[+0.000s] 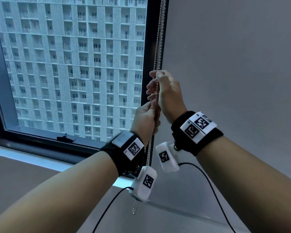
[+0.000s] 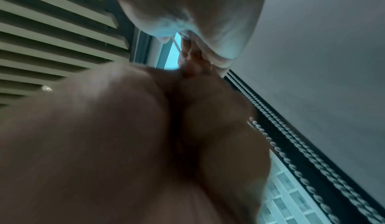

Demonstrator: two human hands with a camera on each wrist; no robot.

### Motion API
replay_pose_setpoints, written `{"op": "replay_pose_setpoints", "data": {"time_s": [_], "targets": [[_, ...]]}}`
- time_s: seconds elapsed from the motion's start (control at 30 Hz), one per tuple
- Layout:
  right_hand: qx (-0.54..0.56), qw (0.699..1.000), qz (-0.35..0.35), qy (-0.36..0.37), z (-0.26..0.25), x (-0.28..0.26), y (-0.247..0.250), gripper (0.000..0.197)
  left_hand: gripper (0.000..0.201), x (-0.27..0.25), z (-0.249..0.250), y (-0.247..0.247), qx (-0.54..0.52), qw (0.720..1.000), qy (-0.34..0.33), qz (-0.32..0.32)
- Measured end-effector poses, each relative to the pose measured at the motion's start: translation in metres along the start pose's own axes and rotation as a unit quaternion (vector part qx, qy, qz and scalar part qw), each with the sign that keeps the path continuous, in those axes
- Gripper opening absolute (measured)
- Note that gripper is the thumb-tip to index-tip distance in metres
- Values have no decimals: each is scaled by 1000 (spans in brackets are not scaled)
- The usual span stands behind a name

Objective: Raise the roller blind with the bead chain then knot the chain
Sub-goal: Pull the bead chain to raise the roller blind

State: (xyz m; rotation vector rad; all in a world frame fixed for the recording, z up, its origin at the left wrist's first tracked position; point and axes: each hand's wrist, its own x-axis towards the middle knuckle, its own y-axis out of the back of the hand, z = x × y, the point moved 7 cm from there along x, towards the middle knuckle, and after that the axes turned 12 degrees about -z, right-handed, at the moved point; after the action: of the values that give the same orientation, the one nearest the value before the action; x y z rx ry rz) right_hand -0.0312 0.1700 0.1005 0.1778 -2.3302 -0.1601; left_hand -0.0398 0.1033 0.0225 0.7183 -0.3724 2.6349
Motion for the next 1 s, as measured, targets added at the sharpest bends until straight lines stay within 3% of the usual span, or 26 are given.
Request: {"op": "replay_pose_setpoints", "data": {"time_s": [0.37,0.53,0.67,0.77,1.0], "targets": [[150,986,-25,-69,-15,13,-16,45,37,-15,-17,8,5,999,21,37],[155,986,-18,-58,-15,5,-15,45,33,-16,-24,5,-16,999,36,17],[157,986,-15,-48,-14,4,-13,43,46,-15,-19,6,-21,998,48,-18],[152,988,-8,-36,-15,2,-9,42,45,-9,-13,9,-20,998,60,-13],[126,992,9,-22,9,-16,-5,44,48,3,21,11,52,998,4,-23]]}}
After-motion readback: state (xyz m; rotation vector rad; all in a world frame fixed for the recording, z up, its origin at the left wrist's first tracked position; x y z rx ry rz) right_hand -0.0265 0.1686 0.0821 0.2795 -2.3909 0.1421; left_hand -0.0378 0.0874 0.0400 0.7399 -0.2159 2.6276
